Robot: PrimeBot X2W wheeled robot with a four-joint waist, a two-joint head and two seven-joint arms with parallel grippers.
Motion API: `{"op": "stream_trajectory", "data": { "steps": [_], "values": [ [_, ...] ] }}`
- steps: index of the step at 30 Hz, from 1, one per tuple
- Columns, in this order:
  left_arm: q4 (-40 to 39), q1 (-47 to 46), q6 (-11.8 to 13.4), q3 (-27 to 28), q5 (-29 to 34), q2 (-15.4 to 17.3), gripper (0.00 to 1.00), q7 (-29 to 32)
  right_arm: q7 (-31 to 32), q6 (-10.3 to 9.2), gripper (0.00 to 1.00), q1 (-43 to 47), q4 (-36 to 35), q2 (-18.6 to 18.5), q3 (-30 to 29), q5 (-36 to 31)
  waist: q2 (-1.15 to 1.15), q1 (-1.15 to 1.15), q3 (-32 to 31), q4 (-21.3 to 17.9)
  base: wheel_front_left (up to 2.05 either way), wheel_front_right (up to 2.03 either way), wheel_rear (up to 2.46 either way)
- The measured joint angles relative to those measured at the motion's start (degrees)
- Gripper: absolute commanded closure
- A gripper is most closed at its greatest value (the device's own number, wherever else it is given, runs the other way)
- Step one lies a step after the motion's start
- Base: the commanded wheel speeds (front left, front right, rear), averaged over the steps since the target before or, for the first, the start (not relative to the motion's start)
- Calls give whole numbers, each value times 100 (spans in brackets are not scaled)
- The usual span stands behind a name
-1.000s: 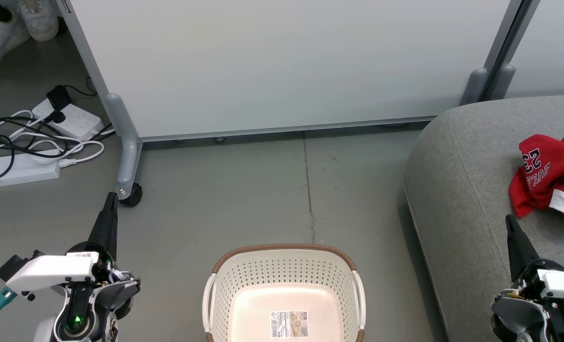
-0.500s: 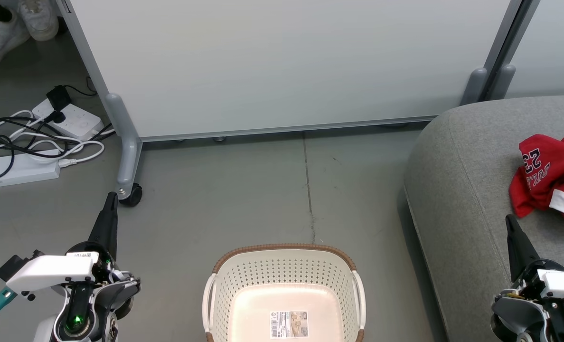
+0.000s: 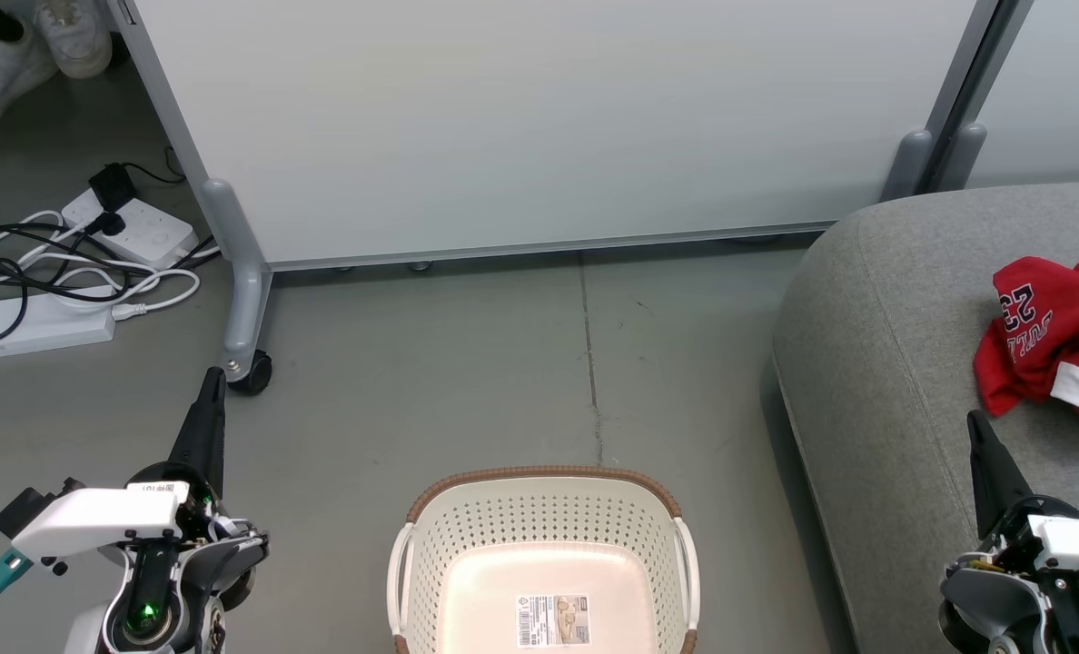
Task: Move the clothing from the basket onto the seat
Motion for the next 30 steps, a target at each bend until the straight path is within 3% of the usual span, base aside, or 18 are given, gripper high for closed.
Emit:
{"op": "stream_trajectory", "data": {
  "steps": [30],
  "values": [
    [0,0,0,-2,0,0,100,0,0,0,100,-1,0,0,4,1,0,0,0,0,0,0,0]
  ]
}}
